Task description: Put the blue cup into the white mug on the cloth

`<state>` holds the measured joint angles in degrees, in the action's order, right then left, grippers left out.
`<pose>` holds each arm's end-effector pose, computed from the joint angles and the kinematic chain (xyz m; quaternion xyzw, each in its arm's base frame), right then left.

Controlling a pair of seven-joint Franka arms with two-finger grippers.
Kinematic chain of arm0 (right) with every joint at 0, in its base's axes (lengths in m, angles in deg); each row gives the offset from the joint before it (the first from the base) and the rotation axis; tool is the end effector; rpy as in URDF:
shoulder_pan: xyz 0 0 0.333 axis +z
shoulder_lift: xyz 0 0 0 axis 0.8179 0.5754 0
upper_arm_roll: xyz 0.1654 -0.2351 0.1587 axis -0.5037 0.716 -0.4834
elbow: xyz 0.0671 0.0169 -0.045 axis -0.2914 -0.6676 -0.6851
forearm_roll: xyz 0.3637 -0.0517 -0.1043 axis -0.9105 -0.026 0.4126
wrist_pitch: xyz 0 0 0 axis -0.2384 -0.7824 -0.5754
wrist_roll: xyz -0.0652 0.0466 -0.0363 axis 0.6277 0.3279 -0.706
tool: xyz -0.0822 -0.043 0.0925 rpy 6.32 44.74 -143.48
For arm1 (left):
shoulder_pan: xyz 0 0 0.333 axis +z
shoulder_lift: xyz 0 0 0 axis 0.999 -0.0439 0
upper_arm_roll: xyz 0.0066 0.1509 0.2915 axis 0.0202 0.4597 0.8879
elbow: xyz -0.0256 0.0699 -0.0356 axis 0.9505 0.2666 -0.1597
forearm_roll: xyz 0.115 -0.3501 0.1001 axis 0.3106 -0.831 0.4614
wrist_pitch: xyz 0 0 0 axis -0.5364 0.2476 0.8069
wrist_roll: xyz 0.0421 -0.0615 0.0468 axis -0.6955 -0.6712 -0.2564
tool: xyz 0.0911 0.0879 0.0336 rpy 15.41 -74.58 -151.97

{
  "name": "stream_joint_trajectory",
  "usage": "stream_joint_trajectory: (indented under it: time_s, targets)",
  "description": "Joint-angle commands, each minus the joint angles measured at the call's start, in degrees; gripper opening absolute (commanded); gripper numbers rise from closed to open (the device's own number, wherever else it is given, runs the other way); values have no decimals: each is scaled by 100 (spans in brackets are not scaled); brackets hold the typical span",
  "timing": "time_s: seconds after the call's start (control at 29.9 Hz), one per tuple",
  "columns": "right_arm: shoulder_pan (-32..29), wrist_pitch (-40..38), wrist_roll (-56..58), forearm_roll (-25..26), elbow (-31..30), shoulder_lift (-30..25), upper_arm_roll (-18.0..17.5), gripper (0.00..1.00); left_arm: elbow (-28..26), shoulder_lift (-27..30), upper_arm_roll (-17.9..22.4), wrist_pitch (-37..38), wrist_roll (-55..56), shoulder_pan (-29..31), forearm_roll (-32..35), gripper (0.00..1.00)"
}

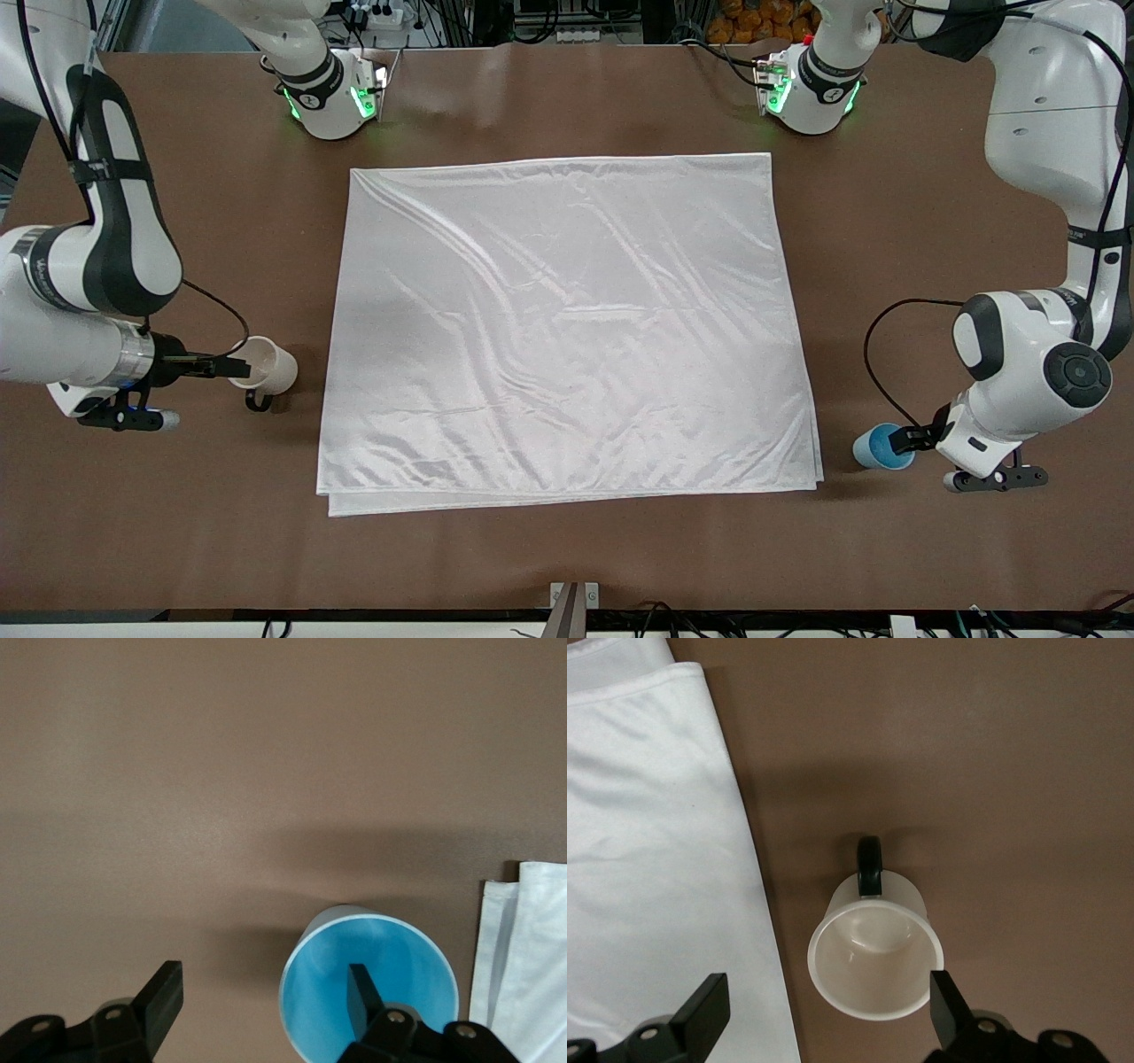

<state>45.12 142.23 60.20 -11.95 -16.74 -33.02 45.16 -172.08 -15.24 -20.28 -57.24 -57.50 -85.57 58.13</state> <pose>0.6571 -0.0436 0.3231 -0.9955 0.0476 0.0676 0.0464 0.7356 0.0266 0.2441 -0.9972 -0.0280 -0.0670 0.0198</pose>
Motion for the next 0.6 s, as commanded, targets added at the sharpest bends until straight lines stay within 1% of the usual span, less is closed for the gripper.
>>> stream_joint_trajectory:
  time_s: [0.0,0.13,0.33,0.37,0.4,0.5,0.57]
  targets:
    - [-159,412,187,-108,107,470,-51,100,141,-131,-2,-76,-38,-7,98,80]
    - [-176,702,371,-82,106,716,-42,100,115,-131,-11,-76,14,-7,115,80]
    - [-176,993,469,-38,107,927,-42,100,106,-175,-11,-76,32,-51,115,79]
    - [-176,1002,469,-38,115,945,-42,100,106,-184,-11,-76,32,-51,115,77]
    - [-167,1002,469,-29,115,954,-42,100,106,-193,-11,-76,32,-51,115,71]
    - [-150,1063,477,-11,107,1007,-42,100,106,-219,-11,-76,41,-51,115,60]
    - [-132,1151,504,15,89,1033,-42,100,106,-272,-11,-76,49,-51,106,55]
